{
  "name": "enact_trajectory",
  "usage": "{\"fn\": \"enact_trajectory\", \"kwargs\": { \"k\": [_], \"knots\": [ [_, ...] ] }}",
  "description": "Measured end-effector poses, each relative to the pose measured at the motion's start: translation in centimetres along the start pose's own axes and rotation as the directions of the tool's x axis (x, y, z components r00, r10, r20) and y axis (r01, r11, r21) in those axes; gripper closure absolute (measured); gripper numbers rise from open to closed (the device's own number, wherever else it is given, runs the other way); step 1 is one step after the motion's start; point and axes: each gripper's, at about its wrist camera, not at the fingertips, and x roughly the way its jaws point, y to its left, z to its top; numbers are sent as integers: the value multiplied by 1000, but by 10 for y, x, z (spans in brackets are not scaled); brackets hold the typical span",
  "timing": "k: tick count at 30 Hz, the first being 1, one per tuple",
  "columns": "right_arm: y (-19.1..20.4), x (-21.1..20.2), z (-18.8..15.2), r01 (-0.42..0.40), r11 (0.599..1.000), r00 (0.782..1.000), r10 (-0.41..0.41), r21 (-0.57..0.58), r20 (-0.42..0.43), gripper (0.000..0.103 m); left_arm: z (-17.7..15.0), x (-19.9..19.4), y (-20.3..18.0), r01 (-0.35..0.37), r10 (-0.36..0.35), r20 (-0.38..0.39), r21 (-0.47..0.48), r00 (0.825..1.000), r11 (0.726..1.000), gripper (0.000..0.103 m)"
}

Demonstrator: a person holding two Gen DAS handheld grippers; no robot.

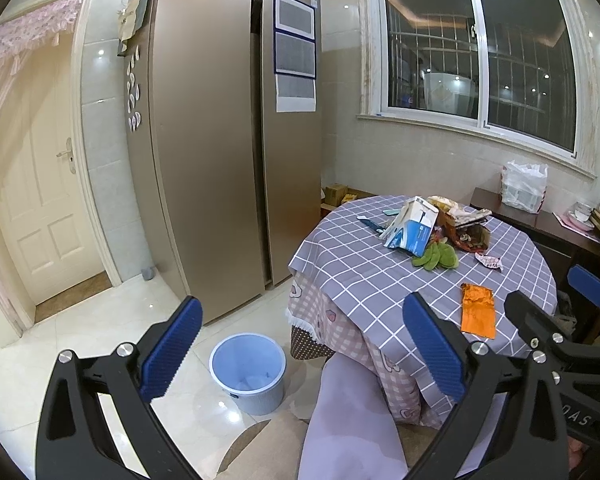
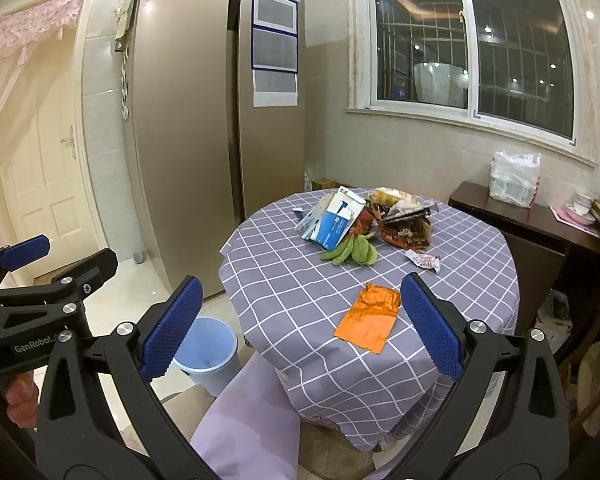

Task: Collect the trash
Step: 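Reach the right gripper to the orange foil packet and close on it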

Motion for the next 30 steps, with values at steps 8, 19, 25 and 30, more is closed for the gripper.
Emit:
{"fn": "enact_trajectory", "kwargs": {
  "k": [8,19,25,30],
  "knots": [
    [-6,15,-7,10,1000,999,-10,8,-47,6,-5,20,-9,24,-23,-59,18,998,1000,12],
    [-25,54,-19,59,998,988,-55,23,-146,6,-15,76,-27,86,-78,-192,30,978,996,13],
    [-51,80,-24,109,992,976,-95,59,-196,5,-12,103,-48,125,-111,-228,48,967,991,13],
    [-73,104,-27,142,987,963,-120,78,-241,5,-8,125,-68,156,-136,-248,61,959,986,13]
  ]
}}
